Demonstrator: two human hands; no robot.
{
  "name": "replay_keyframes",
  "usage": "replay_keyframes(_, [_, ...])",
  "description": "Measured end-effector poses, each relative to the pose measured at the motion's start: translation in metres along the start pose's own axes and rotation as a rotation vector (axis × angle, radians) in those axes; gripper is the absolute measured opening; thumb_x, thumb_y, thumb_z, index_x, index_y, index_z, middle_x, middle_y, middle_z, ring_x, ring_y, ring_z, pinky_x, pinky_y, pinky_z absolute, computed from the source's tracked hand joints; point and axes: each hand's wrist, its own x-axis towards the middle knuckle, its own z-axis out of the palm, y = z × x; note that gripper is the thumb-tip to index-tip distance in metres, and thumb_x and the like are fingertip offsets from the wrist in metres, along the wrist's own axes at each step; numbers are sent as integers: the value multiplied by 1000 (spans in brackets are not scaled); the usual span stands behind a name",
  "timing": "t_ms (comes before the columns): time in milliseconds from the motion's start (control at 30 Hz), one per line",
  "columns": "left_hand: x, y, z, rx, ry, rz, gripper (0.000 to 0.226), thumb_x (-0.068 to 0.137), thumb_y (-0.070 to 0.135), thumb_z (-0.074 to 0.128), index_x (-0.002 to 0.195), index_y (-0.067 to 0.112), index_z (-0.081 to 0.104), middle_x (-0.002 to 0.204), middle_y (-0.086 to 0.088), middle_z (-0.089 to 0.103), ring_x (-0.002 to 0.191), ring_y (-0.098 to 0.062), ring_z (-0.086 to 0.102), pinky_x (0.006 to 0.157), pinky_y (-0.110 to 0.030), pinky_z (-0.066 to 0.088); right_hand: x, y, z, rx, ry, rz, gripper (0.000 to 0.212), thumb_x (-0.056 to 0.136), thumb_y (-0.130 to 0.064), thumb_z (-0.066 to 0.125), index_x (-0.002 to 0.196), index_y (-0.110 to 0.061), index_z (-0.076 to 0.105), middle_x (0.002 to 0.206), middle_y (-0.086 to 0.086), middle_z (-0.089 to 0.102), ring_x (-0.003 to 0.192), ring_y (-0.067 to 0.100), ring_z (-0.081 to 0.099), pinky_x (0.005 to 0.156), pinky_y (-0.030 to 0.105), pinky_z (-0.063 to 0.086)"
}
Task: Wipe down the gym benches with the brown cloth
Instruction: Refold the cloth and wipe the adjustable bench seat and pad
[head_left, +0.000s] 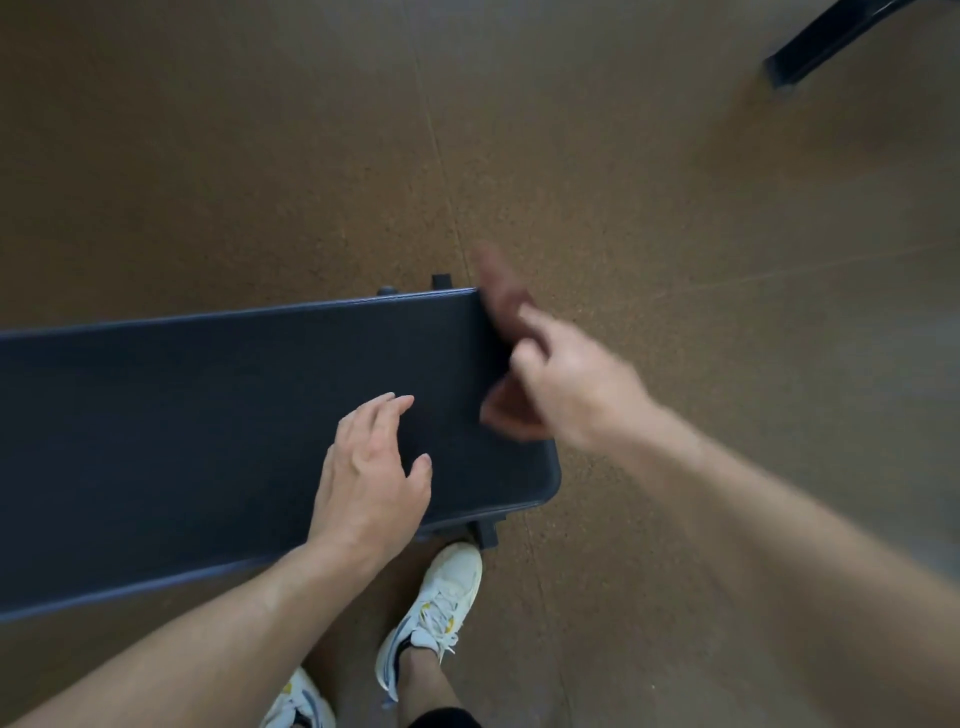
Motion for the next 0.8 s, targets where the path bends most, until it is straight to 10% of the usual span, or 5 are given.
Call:
replay_keyframes(100, [5, -9, 0, 77, -5, 34, 69, 95, 28, 63, 156, 24, 30, 164, 3, 25, 153, -14, 13, 123, -36, 17, -44, 15, 63, -165, -205, 9, 63, 103, -55, 30, 163, -49, 13, 175, -14, -5, 162, 15, -2, 126, 47, 22])
replay_keyframes(267, [44, -23, -9, 353, -155, 155, 121, 78, 67, 69, 159, 28, -12, 167, 0, -25, 150, -18, -32, 124, -47, -13, -31, 27, 83, -172, 315, -10, 55, 106, -55, 39, 159, -42, 36, 171, -4, 28, 158, 19, 20, 128, 44, 15])
replay_keyframes(400, [67, -23, -9, 514, -407, 129, 160, 52, 83, 75, 141, 29, -47, 143, -2, -61, 130, -27, -58, 113, -58, -29, 32, 17, 98, 70, 296, 79, 73, 105, -65, 29, 166, -38, -2, 176, -2, -2, 163, 22, -3, 131, 51, 11])
replay_keyframes(800, [76, -16, -8, 515, -504, 51, 156, 58, 82, 72, 139, 27, -50, 139, -4, -64, 128, -31, -60, 111, -64, -28, 28, 12, 138, -258, 341, -247, 73, 98, -63, 41, 164, -36, 24, 170, -2, 28, 158, 27, 21, 129, 55, 6])
